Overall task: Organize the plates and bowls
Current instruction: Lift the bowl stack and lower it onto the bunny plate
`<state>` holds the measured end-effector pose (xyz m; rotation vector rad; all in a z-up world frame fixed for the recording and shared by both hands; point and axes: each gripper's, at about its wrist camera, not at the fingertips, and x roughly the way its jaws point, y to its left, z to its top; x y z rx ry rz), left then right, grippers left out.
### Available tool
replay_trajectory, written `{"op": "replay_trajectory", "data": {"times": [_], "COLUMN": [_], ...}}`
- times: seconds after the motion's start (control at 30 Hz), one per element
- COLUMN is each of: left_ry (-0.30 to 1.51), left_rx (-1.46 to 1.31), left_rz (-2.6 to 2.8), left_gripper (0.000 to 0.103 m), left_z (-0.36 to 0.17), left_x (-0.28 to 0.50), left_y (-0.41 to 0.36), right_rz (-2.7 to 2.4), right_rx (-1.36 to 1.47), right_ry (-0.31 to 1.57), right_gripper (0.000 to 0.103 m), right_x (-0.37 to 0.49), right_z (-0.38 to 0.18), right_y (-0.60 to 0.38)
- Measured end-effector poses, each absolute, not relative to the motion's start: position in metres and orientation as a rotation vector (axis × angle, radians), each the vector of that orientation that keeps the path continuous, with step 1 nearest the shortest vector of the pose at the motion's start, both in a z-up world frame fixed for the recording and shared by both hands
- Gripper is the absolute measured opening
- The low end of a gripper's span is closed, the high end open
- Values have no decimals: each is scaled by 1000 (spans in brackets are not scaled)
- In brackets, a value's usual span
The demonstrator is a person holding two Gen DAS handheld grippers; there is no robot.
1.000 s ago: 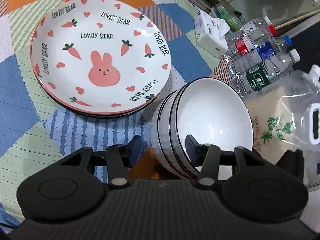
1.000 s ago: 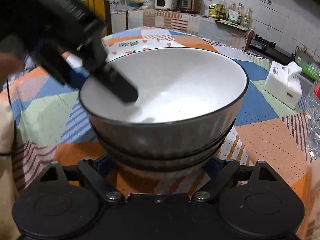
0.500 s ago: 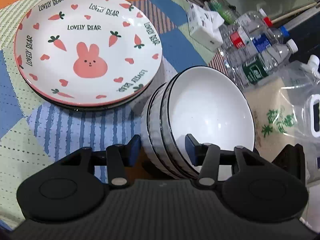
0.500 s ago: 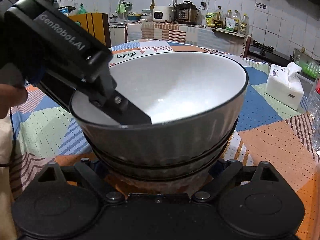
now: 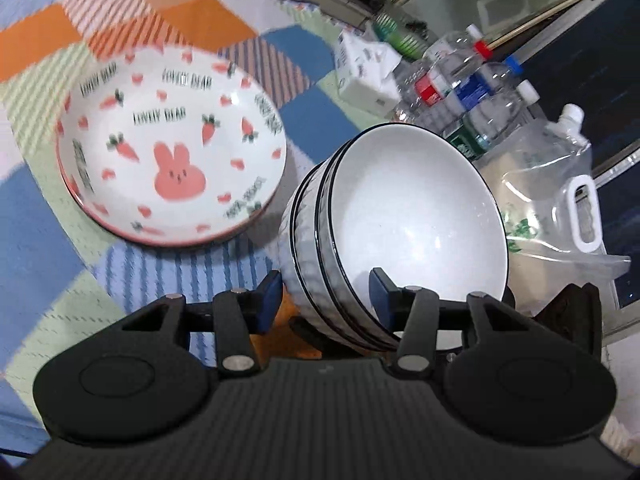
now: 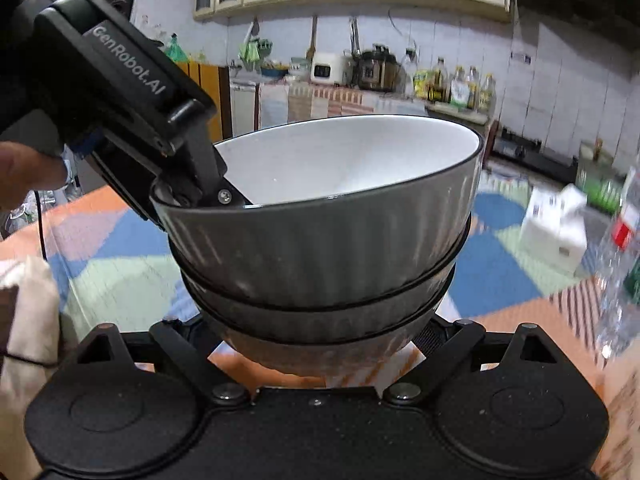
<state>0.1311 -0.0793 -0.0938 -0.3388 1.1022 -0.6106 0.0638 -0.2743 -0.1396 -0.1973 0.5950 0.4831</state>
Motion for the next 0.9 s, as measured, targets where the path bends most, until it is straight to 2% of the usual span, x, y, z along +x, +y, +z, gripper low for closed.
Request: {"op": "replay_trajectory", "data": {"times": [0.4,0.9], "left_ry": [1050,1075], "left_rx": [-328,-307], "left_rz": [-576,-475], "left_gripper": [45,45], "left_z": [-54,-101], "left_x": [171,244], "left_y": [-36,-4], "right_rz": [538,556], "right_rx": [-256,-215], "right_ry": [497,624], "right_gripper": [96,96], "right_x": [109,201], "right_z": [-105,-141], "right_y": [-240,-205]}}
